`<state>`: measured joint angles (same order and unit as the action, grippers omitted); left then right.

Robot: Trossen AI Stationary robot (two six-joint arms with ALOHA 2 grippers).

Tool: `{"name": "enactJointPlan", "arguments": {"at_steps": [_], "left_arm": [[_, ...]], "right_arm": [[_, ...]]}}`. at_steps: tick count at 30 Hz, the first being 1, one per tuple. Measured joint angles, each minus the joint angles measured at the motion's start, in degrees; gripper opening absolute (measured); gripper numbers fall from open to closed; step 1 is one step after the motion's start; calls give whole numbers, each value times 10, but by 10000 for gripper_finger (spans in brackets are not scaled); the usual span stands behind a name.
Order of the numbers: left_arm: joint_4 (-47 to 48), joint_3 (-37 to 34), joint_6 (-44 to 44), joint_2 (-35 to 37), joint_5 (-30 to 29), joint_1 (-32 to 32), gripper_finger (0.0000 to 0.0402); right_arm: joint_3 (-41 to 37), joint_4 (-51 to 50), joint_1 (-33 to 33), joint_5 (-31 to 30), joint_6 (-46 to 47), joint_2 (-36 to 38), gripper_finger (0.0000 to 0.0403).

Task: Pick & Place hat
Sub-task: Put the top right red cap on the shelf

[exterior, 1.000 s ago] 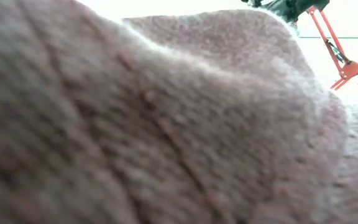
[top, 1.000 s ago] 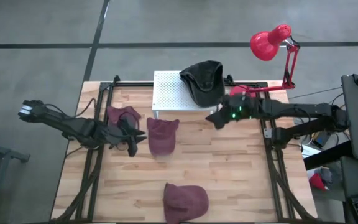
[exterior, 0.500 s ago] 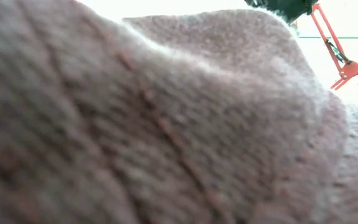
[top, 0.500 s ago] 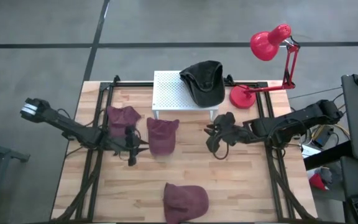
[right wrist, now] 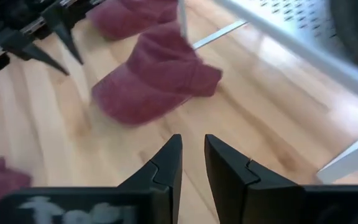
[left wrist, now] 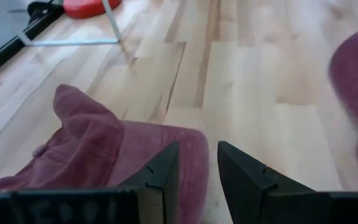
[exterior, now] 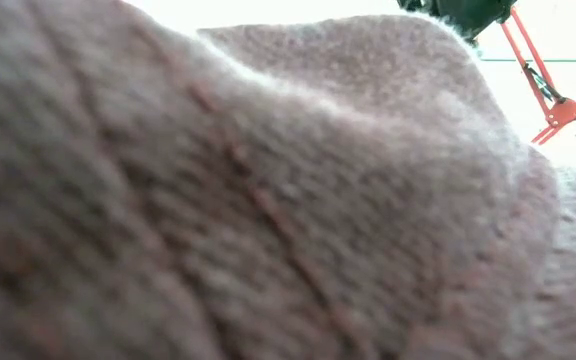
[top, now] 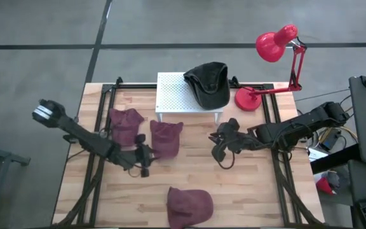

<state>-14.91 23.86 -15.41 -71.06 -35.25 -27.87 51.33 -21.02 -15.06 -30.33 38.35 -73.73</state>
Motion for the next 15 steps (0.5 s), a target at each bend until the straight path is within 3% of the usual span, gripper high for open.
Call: {"name": "enactJointPlan", "arguments": {"at_steps": [3, 10, 15], "left_arm": [[52, 46, -12, -58, -29, -10, 110], [265, 210, -10, -207, -185, -40, 110], [285, 283, 26, -272, -192, -45, 110]], "right_arm": [[0, -19, -4, 21, -1, 0, 61], [0, -56, -24, 23, -16, 0, 61], [0, -56, -32, 23, -35, 0, 63]]}}
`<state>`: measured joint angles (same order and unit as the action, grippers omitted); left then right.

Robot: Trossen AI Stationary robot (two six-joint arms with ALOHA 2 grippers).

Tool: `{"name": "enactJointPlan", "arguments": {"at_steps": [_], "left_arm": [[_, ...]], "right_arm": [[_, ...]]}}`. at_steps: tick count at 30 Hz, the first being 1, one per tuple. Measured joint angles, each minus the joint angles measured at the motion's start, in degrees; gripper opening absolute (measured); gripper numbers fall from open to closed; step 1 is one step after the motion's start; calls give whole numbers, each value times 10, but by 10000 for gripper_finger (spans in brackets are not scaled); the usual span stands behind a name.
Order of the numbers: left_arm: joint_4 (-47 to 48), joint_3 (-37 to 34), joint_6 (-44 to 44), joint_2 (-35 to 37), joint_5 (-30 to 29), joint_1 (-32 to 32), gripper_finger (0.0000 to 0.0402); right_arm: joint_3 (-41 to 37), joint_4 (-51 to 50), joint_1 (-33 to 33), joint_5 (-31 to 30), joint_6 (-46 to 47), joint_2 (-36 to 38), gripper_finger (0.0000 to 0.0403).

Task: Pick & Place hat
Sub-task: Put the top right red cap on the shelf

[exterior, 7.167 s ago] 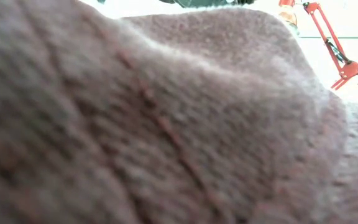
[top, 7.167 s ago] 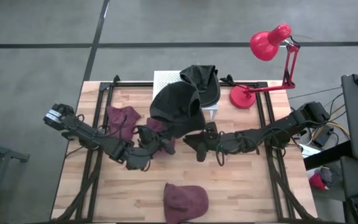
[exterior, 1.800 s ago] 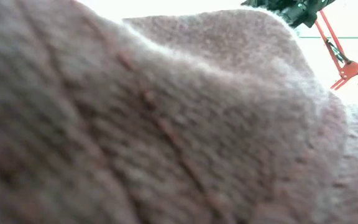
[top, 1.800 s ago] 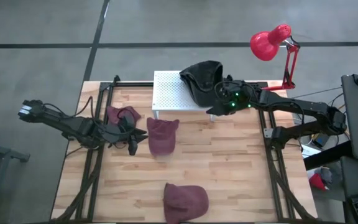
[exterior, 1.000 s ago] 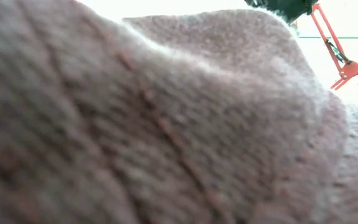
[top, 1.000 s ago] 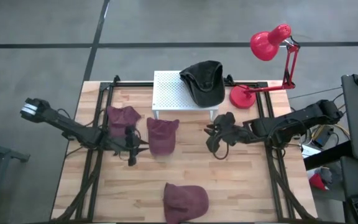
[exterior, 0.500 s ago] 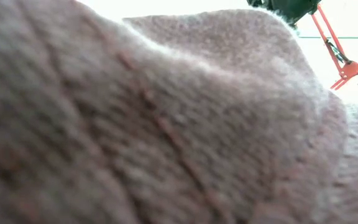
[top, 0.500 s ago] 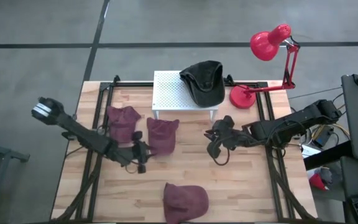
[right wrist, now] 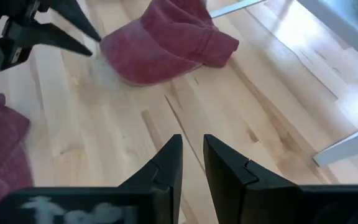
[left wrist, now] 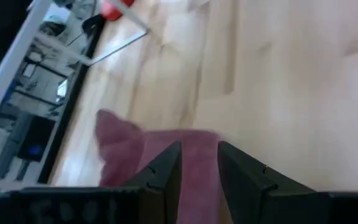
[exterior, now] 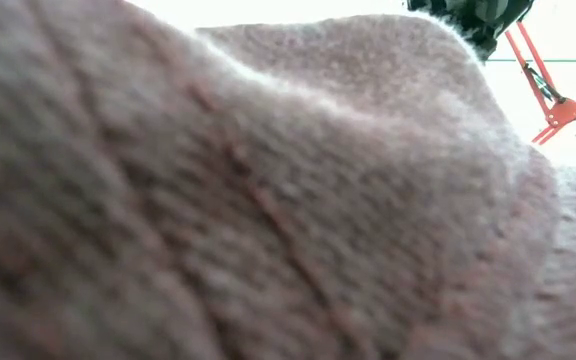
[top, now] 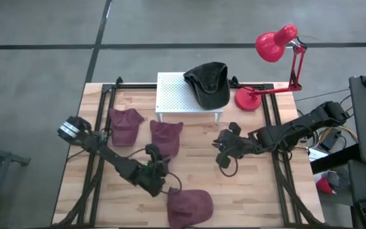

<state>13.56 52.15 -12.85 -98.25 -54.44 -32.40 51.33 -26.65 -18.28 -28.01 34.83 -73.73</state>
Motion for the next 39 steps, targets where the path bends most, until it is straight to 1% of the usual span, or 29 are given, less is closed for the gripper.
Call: {"name": "enactJointPlan", "arguments": {"at_steps": [3, 7, 10, 12, 14, 16, 20, 24, 29, 31, 35, 39], "left_arm": [[2, 12, -2, -6, 38, 0, 110], [13, 12, -32, -1, 90, 0, 110], [48, 12, -52, -2, 150, -4, 110], [77, 13, -80, -5, 174, -8, 110], [106, 13, -108, -8, 167, -11, 110], [114, 13, -112, -9, 139, -13, 110], [114, 20, -92, -12, 88, -16, 110], [113, 24, -65, -17, 62, -23, 110], [106, 17, -69, -43, 4, -27, 110], [100, 17, -67, -56, 3, -26, 110], [94, 24, -41, -71, 21, -28, 110], [96, 33, -48, -68, 13, -30, 110]], "right_arm": [[0, -2, -2, 0, -15, 0, 61], [0, -2, -3, 9, -20, 0, 57], [0, -5, -5, 24, -20, 0, 58], [0, -8, -8, 33, -21, 1, 62], [0, -18, -14, 39, -21, 1, 65], [0, -22, -18, 41, -21, 1, 68], [0, -23, -25, 41, -20, 1, 71], [0, -23, -28, 41, -20, 1, 65], [0, -30, -29, 41, -18, 1, 56], [0, -31, -29, 41, -18, 1, 54], [0, -32, -29, 41, -13, 1, 52], [0, -32, -31, 45, -7, 1, 54]]}}
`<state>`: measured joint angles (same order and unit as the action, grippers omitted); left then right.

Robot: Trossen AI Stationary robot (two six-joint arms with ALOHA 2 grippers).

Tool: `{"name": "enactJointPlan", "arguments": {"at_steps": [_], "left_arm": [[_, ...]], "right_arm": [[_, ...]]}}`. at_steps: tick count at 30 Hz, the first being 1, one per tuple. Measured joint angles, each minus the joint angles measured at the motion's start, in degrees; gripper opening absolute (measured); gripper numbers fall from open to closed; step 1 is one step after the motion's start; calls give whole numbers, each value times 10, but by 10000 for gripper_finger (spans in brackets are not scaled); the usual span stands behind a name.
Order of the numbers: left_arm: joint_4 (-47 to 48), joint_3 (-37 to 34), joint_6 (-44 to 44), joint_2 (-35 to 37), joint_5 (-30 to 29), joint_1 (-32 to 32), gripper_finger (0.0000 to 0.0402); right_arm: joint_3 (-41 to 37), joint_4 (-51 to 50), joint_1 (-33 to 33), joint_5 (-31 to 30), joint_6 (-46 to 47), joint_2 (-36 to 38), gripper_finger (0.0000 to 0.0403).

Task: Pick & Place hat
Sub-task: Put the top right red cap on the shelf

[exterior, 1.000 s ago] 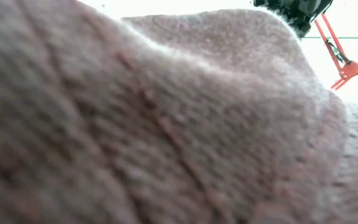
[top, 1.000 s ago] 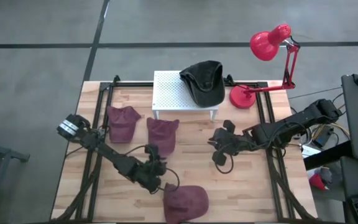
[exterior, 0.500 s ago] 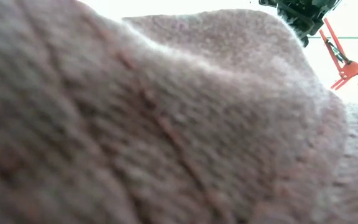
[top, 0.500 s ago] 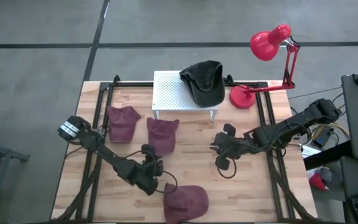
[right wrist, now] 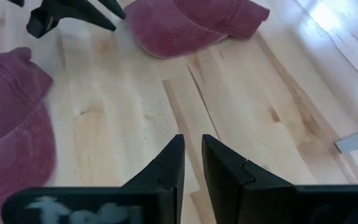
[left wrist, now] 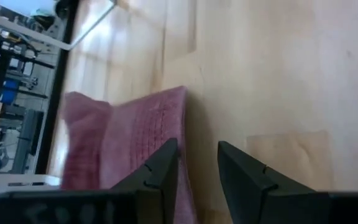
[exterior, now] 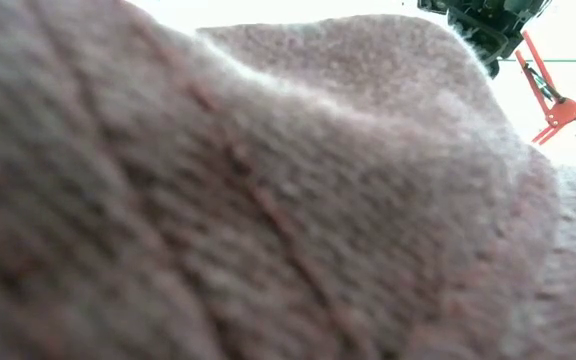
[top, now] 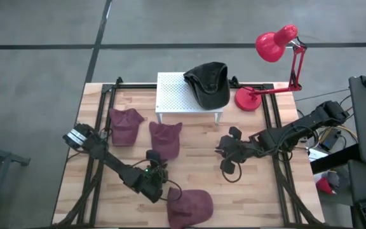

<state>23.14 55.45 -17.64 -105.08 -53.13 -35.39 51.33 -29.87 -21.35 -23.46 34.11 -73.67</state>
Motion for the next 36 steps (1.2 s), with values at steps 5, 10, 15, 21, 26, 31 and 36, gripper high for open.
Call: {"name": "enactJointPlan", "arguments": {"at_steps": [5, 10, 15, 21, 26, 31, 36], "left_arm": [[24, 6, -3, 2, -25, -3, 110], [19, 3, -4, 0, -24, -1, 110], [11, 1, -8, -3, -29, 7, 110], [9, 9, 8, -3, -90, 16, 111], [13, 5, 7, -7, -89, 28, 111], [15, 11, -8, -9, -78, 38, 111], [37, 22, -53, -8, -75, 41, 110]], "right_arm": [[0, 0, -4, 0, 0, 0, 52], [0, 0, -4, 0, -2, 0, 52], [0, 0, -4, 0, -2, 0, 52], [0, 0, -4, 0, -2, 0, 52], [0, 1, -4, 0, -2, 0, 52], [0, 1, -4, 0, 2, 0, 52], [0, 1, -5, 0, 4, 0, 52]]}}
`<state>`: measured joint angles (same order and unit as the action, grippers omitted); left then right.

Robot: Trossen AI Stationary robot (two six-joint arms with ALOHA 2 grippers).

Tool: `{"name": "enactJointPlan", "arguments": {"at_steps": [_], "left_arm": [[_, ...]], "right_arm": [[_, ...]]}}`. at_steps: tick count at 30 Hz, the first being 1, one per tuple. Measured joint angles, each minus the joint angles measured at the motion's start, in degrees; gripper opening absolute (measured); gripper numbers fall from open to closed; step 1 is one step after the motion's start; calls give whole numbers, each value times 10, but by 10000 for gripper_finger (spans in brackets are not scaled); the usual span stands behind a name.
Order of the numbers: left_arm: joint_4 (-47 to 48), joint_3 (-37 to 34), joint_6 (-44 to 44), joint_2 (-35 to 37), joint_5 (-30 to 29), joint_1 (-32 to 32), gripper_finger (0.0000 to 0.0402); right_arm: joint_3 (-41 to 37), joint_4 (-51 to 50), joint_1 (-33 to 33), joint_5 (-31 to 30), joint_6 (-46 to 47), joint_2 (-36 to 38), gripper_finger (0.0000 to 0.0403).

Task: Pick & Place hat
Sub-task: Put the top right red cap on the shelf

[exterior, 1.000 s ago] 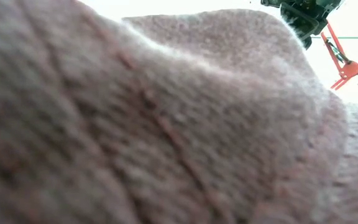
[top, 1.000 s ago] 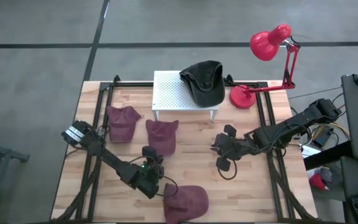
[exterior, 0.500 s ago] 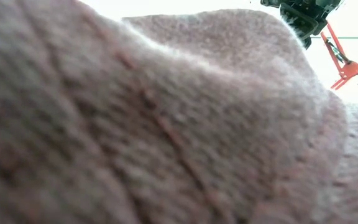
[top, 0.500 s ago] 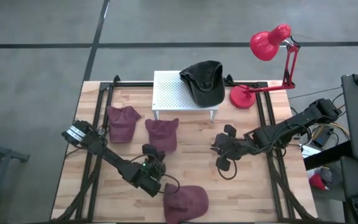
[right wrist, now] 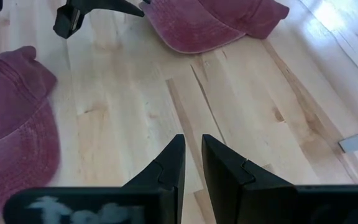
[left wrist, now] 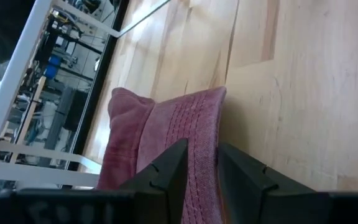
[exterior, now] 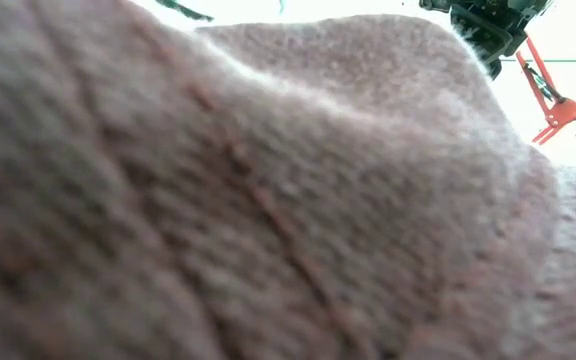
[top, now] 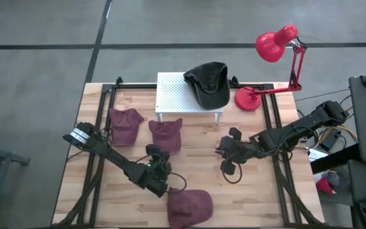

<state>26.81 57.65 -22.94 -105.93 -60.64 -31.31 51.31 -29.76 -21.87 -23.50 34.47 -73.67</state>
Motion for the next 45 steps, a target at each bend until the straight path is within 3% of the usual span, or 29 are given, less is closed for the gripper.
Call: {"name": "enactJointPlan", "arguments": {"at_steps": [6, 15, 27, 40, 45], "left_arm": [[4, 1, -1, 1, 6, 0, 111], [4, 12, 24, 1, 108, 0, 111], [2, 12, 32, -1, 44, 2, 111], [0, 14, -42, -1, 94, 15, 111], [0, 17, -26, -1, 77, 16, 126]], "right_arm": [[0, 0, -3, 0, 0, 0, 52], [0, 1, -22, 0, -4, 0, 52], [0, 5, -31, 0, -7, 0, 52], [0, 16, -31, 0, 7, 0, 52], [0, 16, -31, 0, 14, 0, 52]]}}
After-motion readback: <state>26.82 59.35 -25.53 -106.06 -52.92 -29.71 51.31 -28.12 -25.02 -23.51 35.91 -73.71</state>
